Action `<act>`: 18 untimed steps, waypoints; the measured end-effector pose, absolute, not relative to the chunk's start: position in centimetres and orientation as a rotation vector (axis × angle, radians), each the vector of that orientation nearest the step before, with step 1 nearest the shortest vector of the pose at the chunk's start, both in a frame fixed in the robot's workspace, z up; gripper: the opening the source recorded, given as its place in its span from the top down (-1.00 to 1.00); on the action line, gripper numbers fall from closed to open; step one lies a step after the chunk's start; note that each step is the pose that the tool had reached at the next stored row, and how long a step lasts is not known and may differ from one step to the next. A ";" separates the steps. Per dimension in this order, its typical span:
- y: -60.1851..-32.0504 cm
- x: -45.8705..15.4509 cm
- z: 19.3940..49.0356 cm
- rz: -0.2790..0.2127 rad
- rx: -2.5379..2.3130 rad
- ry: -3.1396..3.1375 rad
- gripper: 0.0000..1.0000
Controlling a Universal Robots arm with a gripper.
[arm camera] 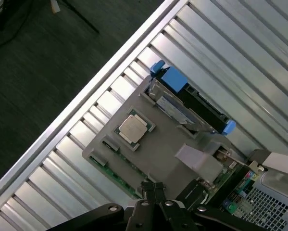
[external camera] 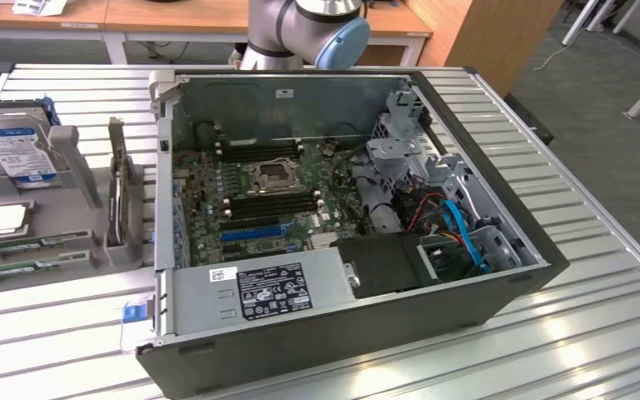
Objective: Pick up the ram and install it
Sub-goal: 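Pick up the ram and move it above insertion slot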
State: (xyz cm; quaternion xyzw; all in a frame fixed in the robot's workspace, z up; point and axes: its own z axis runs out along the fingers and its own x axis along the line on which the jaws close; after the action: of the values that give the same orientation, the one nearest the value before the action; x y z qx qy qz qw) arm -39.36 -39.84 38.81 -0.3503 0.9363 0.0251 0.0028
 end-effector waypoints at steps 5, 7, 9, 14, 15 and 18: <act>-39.8 -39.4 38.8 0.079 -1.180 2.906 0.80; -39.8 -39.4 38.8 0.079 -1.211 2.894 0.80; -39.8 -39.4 38.8 0.079 -1.242 2.881 0.80; -39.8 -39.4 38.8 0.079 -1.319 2.848 0.80; -39.8 -39.4 38.8 0.079 -1.334 2.842 0.80; -39.8 -39.4 38.8 0.079 -1.379 2.821 0.80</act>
State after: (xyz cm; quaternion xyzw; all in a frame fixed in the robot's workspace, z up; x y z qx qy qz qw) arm -39.36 -39.84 38.80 -0.4391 0.8981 0.0252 0.0003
